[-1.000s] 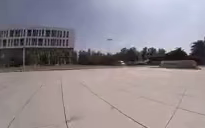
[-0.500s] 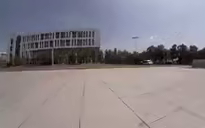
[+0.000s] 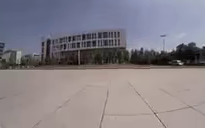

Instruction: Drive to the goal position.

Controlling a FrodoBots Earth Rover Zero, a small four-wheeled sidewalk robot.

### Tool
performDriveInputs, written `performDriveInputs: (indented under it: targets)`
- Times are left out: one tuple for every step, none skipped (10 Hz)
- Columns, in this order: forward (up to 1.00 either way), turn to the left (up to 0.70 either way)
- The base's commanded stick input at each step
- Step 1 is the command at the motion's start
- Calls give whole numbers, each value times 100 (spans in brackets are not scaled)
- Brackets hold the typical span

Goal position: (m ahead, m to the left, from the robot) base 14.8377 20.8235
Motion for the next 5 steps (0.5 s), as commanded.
performDriveInputs:
  targets:
    - [70,36]
    - [70,36]
    - [70,36]
    - [70,36]
    - [70,36]
